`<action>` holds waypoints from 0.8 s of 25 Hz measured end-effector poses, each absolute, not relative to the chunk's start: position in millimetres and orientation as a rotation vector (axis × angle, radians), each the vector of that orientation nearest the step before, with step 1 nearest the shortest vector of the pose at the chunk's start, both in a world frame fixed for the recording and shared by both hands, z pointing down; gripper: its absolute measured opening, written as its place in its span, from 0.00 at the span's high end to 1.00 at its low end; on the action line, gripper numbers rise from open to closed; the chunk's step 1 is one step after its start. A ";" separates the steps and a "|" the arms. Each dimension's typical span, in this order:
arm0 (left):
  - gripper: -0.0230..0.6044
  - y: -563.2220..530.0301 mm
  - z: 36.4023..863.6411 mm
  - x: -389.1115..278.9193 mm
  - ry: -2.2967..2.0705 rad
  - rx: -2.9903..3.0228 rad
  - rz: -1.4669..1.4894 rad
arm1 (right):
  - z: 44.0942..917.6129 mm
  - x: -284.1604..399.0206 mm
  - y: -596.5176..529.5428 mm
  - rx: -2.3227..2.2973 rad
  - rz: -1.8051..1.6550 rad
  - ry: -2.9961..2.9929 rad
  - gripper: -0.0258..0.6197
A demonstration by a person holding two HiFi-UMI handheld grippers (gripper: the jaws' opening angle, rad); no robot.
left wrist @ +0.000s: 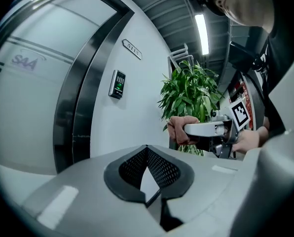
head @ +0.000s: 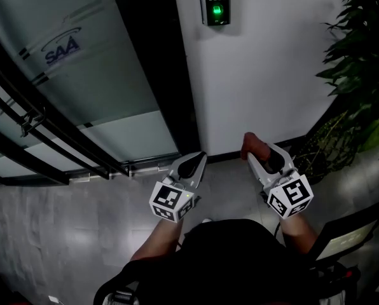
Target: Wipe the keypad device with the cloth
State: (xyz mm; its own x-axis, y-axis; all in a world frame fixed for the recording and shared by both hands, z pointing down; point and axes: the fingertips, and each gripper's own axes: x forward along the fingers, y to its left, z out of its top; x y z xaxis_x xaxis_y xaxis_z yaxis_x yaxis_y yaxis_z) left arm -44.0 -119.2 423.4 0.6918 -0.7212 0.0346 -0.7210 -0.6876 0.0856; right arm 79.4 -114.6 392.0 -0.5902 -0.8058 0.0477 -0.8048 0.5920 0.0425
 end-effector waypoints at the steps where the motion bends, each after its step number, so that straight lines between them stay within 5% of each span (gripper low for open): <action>1: 0.94 -116.6 422.0 -39.9 -1.209 2.797 -0.010 | 393.4 83.6 -109.5 1.381 -0.030 -2.746 0.74; 20: 0.94 -58.7 419.9 26.5 -1.316 2.762 0.015 | 408.6 152.1 -48.2 1.308 0.001 -2.783 0.74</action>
